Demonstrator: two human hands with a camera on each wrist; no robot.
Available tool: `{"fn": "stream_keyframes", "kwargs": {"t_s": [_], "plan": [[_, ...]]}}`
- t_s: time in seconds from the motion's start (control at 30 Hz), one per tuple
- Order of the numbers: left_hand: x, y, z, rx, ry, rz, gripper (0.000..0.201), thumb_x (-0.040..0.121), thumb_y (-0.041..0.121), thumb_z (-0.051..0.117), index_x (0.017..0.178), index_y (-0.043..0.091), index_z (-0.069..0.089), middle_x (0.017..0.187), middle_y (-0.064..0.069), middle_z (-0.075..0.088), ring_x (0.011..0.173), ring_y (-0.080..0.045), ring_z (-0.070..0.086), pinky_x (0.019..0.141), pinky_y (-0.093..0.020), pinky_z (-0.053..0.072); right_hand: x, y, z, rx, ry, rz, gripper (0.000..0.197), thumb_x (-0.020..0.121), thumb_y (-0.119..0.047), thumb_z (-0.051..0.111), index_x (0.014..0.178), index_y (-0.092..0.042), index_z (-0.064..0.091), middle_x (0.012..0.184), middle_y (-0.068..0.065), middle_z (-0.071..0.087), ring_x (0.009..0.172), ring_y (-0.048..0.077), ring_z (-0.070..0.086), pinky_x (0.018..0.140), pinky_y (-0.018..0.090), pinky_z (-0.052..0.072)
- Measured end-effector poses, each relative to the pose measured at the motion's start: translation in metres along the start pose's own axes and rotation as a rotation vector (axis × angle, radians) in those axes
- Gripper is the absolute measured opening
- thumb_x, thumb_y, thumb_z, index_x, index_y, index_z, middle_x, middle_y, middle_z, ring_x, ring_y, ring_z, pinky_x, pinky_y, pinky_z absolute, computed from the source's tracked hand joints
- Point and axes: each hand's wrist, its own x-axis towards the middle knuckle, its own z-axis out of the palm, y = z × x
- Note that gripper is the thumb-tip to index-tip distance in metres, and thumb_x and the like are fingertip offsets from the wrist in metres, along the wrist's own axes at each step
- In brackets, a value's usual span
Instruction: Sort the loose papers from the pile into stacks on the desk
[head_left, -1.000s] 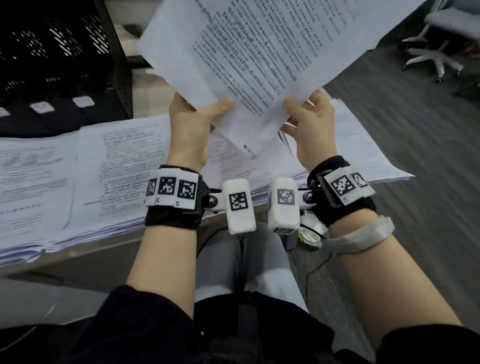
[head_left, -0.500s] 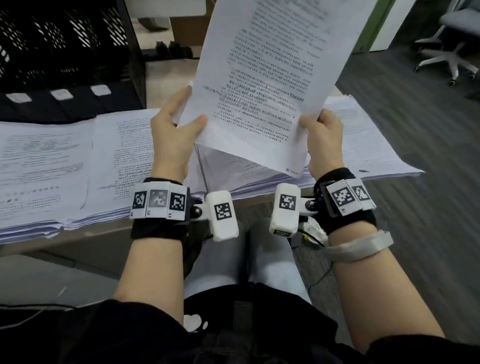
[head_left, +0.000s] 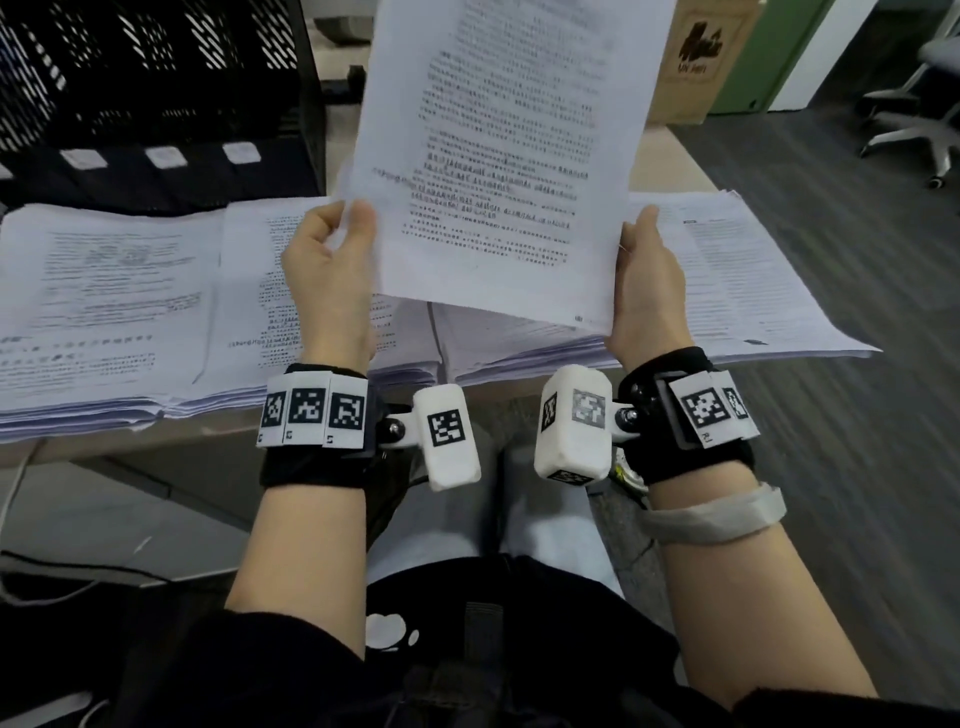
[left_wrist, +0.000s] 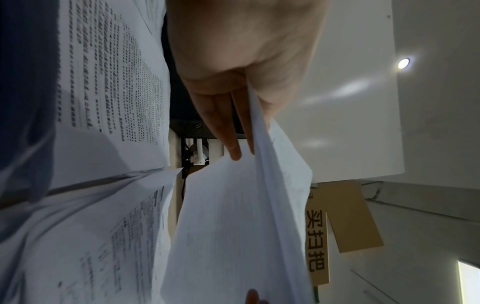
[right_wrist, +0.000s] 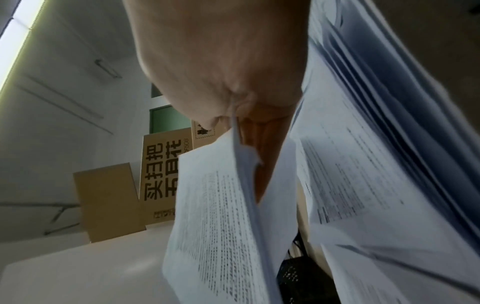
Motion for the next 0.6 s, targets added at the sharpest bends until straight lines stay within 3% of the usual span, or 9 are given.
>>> {"fn": "stream_keyframes", "kwargs": {"t_s": [0.07,0.17,0.23,0.33,0.43,0.53,0.6], "plan": [[0.000,0.002,-0.005,-0.014,0.038,0.011,0.010,0.089,0.023,0.061,0.080,0.022,0.060,0.095,-0.004,0.065,0.088,-0.015,0.061,0.089,-0.036,0.055,-0.004,0.002,0.006,0.021,-0.065,0.024,0.036,0.102,-0.037,0.034,0.107,-0.014,0.062,0.098,0.000,0.070,0.091,0.017,0.068,0.085,0.038,0.056],[-0.001,0.004,-0.011,-0.021,0.077,0.021,0.011,0.092,0.024,0.058,0.082,0.021,0.057,0.090,0.002,0.061,0.083,-0.010,0.056,0.087,-0.028,0.052,-0.011,0.009,0.015,0.012,-0.188,0.074,0.025,0.102,-0.028,0.039,0.105,-0.017,0.060,0.098,-0.001,0.070,0.091,0.017,0.067,0.082,0.036,0.056],[-0.002,0.006,-0.015,-0.039,0.076,0.027,0.011,0.094,0.022,0.056,0.083,0.020,0.056,0.090,0.002,0.062,0.085,-0.010,0.057,0.089,-0.030,0.052,-0.013,0.015,0.020,0.001,-0.245,0.096,0.025,0.101,-0.024,0.039,0.113,-0.013,0.059,0.105,0.003,0.068,0.096,0.019,0.066,0.083,0.037,0.056],[-0.001,0.010,-0.022,-0.057,0.071,0.039,0.010,0.094,0.020,0.056,0.084,0.019,0.056,0.094,-0.001,0.064,0.089,-0.014,0.059,0.094,-0.039,0.051,-0.013,0.019,0.026,0.086,-0.238,0.151,0.036,0.102,-0.028,0.037,0.126,-0.008,0.054,0.117,0.008,0.066,0.109,0.024,0.063,0.097,0.043,0.050],[-0.001,0.014,-0.031,-0.049,0.106,0.056,0.010,0.094,0.020,0.054,0.085,0.021,0.054,0.094,-0.001,0.062,0.088,-0.013,0.057,0.093,-0.035,0.051,-0.014,0.021,0.029,0.151,-0.312,0.192,0.040,0.100,-0.026,0.041,0.134,-0.006,0.049,0.131,0.013,0.058,0.118,0.027,0.058,0.101,0.043,0.047],[0.000,0.015,-0.040,-0.071,0.180,0.058,0.014,0.097,0.020,0.049,0.083,0.020,0.050,0.080,0.004,0.055,0.074,-0.009,0.051,0.074,-0.025,0.050,-0.022,0.025,0.036,0.100,-0.445,0.159,0.029,0.090,-0.006,0.056,0.119,-0.004,0.055,0.111,0.013,0.067,0.099,0.025,0.067,0.089,0.038,0.055],[0.000,0.014,-0.046,-0.080,0.246,0.048,0.012,0.098,0.019,0.047,0.086,0.020,0.049,0.083,0.002,0.057,0.076,-0.010,0.053,0.077,-0.027,0.052,-0.027,0.027,0.045,0.009,-0.460,0.085,0.036,0.081,0.012,0.059,0.114,-0.002,0.054,0.099,0.012,0.068,0.083,0.020,0.070,0.077,0.033,0.059]]}}
